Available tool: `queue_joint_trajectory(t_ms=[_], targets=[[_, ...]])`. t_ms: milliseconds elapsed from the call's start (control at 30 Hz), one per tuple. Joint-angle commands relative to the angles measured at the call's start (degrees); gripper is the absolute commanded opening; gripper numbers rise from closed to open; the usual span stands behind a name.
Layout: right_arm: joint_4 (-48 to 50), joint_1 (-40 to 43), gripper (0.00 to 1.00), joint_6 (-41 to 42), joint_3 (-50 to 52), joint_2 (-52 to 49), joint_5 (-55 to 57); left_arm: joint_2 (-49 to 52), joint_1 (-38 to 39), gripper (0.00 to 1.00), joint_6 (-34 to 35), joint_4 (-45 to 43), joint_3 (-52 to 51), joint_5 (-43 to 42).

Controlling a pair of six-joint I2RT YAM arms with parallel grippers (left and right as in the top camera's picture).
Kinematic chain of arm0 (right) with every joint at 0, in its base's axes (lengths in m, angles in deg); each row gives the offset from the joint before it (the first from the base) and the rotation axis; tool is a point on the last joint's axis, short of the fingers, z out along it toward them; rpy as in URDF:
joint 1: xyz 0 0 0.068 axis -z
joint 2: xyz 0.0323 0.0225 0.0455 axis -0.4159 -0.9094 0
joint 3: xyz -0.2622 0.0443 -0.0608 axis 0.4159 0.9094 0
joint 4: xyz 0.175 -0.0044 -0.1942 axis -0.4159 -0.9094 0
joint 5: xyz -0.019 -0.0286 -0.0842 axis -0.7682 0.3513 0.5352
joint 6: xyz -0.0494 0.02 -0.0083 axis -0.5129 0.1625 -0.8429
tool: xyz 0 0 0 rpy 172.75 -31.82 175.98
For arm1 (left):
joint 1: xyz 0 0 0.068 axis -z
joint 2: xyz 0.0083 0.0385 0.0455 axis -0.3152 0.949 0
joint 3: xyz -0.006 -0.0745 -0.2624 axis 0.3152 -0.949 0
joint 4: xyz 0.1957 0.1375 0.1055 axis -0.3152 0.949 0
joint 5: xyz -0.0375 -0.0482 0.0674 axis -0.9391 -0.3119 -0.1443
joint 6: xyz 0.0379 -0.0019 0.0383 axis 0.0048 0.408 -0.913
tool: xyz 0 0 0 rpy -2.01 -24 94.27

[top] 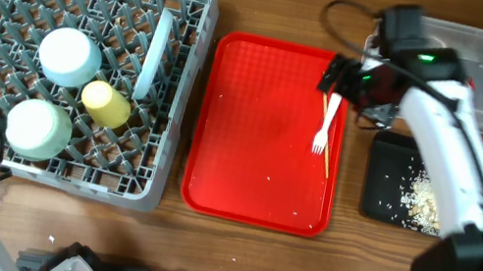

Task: Sort waste into correct bins and load items into the dishwasher rack
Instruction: 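Withdraw the left gripper to the front-left of the rack, then reach the right gripper to the wooden chopstick on the red tray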

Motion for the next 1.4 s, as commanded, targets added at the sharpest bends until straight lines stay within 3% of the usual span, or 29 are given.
queue_joint_trajectory(t_ms=[0,67,167,300,433,533,733,900,1200,1367], targets=[[0.11,-1.25,0.74,1.53,1.40,-6.27,8.87,0.02,-1.16,1.00,4.92,3.02,0.42,-0.07],[1.03,-1.11,0.72,1.62,1.66,-9.33,8.28,0.00,-1.16,1.00,4.92,4.22,0.42,-0.09],[1.99,-1.09,0.61,-0.42,1.66,-14.49,7.41,0.02,-1.16,1.00,4.92,4.15,0.42,-0.11],[5.09,-1.07,0.57,-6.29,1.66,-19.58,4.52,0.00,-1.16,1.00,4.92,4.15,0.42,-0.11],[5.70,-1.07,0.49,-6.27,1.66,-20.28,4.66,0.02,-1.16,1.00,4.92,4.15,0.42,-0.11],[5.92,-1.07,0.36,-6.27,1.70,-20.57,4.66,0.00,-1.16,1.00,4.94,4.15,0.42,-0.11],[6.97,-1.07,0.24,-6.25,2.49,-20.48,4.66,0.02,-1.16,1.00,4.94,4.15,0.42,-0.11],[5.33,-1.07,0.07,-6.25,0.94,-20.46,4.61,0.02,-1.16,1.00,4.94,4.15,0.42,-0.11],[0.31,-1.07,0.04,-6.80,-3.28,-17.44,2.14,0.00,-1.16,1.00,4.92,4.15,0.42,-0.11],[1.70,-1.09,0.04,-9.09,-3.96,-15.61,-11.17,0.02,-1.16,1.00,4.92,4.15,0.42,-0.11]])
